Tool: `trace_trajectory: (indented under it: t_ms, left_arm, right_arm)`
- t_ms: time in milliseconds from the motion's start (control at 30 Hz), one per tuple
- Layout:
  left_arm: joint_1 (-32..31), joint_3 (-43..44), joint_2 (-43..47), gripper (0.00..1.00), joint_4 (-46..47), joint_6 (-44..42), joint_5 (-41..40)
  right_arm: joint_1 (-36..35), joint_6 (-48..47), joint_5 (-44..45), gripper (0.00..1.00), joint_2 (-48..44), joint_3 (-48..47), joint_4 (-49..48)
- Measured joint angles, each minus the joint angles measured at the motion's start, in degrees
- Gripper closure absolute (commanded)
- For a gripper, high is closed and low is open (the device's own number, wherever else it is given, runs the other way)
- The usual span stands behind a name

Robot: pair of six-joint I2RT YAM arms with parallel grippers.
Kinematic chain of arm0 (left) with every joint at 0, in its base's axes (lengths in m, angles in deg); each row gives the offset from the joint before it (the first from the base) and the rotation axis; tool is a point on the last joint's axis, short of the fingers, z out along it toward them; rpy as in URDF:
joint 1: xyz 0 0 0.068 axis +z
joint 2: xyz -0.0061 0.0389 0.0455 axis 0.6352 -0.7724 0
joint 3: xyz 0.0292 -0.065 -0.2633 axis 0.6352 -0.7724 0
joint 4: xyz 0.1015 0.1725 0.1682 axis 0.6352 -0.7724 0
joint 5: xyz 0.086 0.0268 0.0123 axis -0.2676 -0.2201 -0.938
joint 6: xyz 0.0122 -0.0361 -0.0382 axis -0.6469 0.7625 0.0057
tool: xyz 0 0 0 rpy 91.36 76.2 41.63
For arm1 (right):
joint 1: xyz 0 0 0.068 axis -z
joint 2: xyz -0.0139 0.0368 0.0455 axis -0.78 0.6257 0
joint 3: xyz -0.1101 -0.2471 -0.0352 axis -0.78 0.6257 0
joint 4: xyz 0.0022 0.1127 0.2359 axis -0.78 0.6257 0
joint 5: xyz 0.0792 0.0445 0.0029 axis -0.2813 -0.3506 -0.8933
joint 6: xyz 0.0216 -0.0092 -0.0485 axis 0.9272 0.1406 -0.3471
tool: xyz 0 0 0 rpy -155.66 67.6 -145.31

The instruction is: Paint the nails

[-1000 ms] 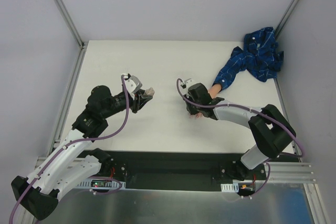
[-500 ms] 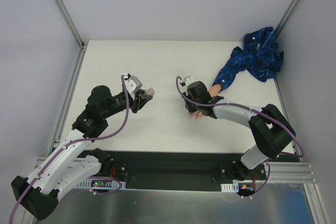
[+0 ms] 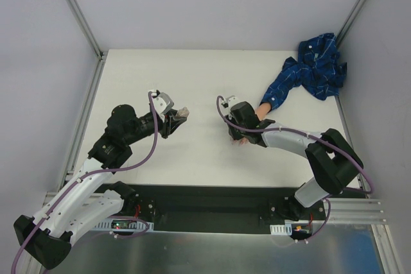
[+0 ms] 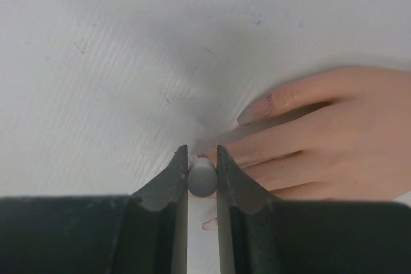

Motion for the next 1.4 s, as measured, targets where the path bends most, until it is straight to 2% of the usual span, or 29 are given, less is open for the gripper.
trace_trajectory:
  t_ms: [567, 1400]
  left_arm:
    - [0.00, 0.00, 0.00, 1.00, -0.02, 0.00, 0.09]
    - [0.00, 0.00, 0.11, 1.00, -0.02, 0.00, 0.94]
  right_arm:
    - [-0.37, -0.04, 0.55, 1.00, -1.42, 0.90, 0.37]
    - [-1.77, -0.55, 3.08, 1.00, 1.29, -1.46, 0.39]
